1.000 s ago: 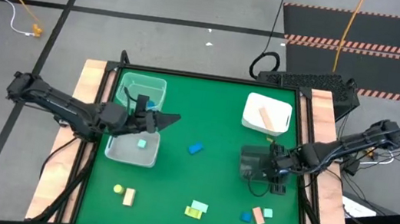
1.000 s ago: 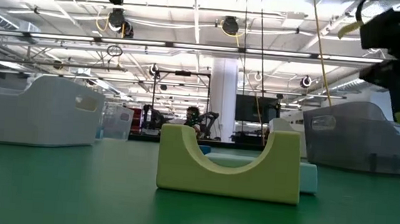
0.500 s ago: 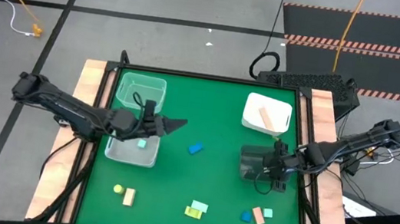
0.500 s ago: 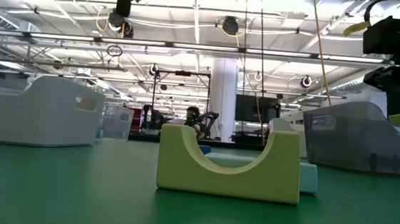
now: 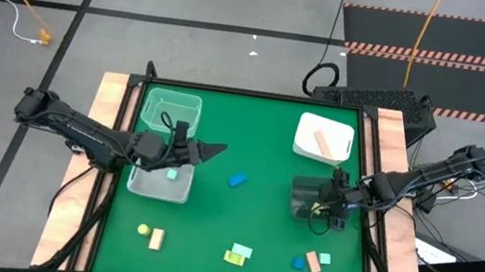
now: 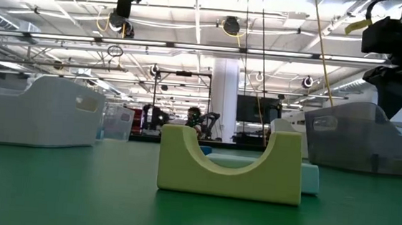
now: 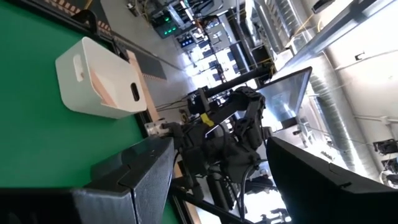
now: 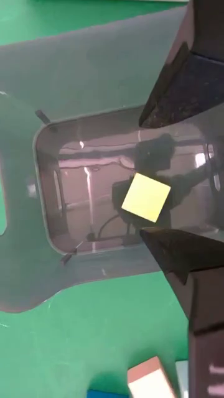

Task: Sort & place blocks by color
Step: Put the top green block into the black transparent bin, then put the right light blue block into the gray bin

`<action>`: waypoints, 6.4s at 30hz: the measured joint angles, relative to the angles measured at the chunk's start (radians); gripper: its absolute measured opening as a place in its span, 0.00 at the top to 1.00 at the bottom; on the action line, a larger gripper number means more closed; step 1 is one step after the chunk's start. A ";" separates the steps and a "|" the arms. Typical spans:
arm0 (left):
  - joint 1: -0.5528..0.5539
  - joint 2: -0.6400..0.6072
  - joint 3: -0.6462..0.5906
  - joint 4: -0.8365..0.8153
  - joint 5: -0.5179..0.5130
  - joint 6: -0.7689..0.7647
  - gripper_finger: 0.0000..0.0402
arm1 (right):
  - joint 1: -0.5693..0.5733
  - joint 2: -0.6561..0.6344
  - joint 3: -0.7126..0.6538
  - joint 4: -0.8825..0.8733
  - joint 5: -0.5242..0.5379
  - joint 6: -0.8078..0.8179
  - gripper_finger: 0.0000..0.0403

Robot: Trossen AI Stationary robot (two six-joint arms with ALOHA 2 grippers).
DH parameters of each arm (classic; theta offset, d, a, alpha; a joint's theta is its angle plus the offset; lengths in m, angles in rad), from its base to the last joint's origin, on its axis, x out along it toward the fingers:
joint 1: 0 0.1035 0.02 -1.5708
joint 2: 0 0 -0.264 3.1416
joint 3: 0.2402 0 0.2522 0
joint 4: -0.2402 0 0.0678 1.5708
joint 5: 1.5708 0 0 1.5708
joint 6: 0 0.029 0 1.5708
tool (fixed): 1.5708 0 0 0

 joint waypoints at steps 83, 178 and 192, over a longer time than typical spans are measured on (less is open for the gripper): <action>0.030 -0.001 0.000 -0.134 0.123 0.051 0.36 | 0.624 0.288 -0.132 0.571 -0.024 0.347 0.72; -0.033 0.311 0.195 0.473 0.396 0.086 0.67 | -0.086 0.286 0.327 1.130 0.124 -0.455 0.41; 0.084 0.252 0.193 0.041 0.548 -0.068 0.66 | -0.085 0.080 0.328 0.733 0.131 -0.268 0.41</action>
